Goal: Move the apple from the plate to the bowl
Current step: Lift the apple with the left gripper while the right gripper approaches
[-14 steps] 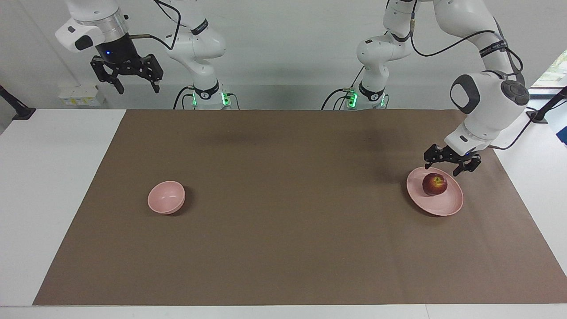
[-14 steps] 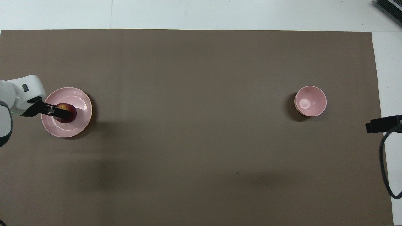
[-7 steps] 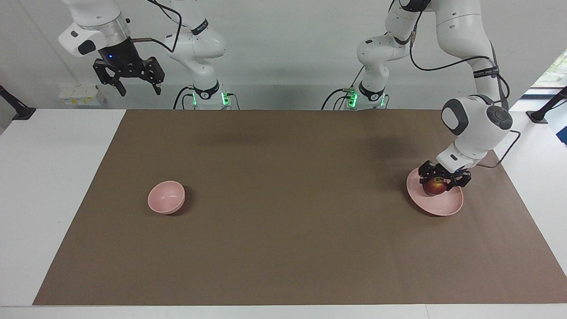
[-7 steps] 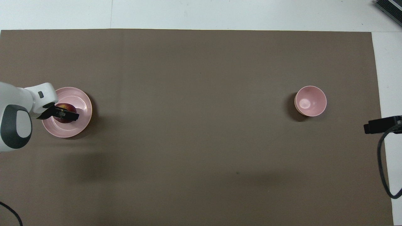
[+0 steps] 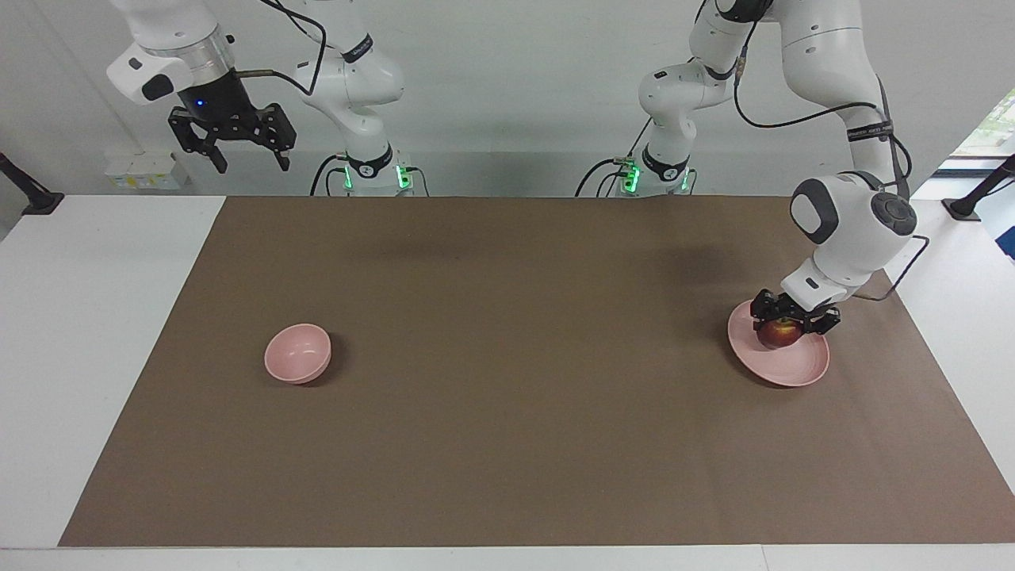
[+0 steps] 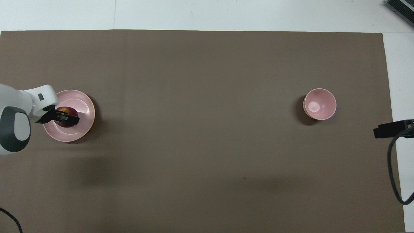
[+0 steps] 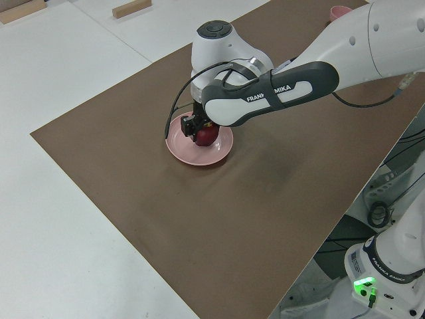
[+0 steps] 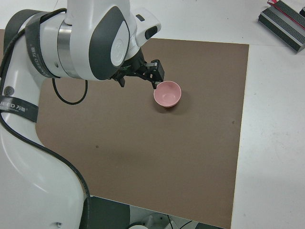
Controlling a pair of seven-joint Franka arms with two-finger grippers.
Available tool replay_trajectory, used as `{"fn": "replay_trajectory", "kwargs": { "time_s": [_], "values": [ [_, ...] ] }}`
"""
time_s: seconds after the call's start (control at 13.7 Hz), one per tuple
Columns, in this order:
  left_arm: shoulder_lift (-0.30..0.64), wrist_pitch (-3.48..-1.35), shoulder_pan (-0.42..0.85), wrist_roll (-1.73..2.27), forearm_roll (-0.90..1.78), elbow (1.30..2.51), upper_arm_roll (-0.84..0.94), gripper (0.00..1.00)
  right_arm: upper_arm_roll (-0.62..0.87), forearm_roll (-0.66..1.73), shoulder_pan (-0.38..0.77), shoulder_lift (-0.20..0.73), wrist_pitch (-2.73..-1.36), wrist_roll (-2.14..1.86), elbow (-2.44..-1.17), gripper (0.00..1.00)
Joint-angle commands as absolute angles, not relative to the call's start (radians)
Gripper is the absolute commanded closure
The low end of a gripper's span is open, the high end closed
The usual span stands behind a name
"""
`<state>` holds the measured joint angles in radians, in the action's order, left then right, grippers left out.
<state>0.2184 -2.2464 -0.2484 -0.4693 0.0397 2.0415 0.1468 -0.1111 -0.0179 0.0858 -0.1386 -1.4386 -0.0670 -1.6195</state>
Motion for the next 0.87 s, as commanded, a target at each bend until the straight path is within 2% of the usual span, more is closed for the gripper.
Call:
{"fn": "replay_trajectory", "kwargs": {
  "time_s": [0.0,0.29,0.8],
  "values": [
    [0.221,-2.101,-0.230,-0.373,0.025,1.929,0.153,1.00,-0.109,-0.003,0.081,-0.160,-1.460,-0.094,-1.646,0.00],
    [0.219,-1.843,-0.178,-0.182,0.032,1.741,0.156,1.00,-0.109,-0.002,0.078,-0.160,-1.393,-0.106,-1.634,0.00],
    [0.210,-1.815,0.052,0.323,0.095,1.688,0.166,1.00,-0.121,0.070,0.063,-0.158,-1.405,-0.104,-1.629,0.00]
  ]
}}
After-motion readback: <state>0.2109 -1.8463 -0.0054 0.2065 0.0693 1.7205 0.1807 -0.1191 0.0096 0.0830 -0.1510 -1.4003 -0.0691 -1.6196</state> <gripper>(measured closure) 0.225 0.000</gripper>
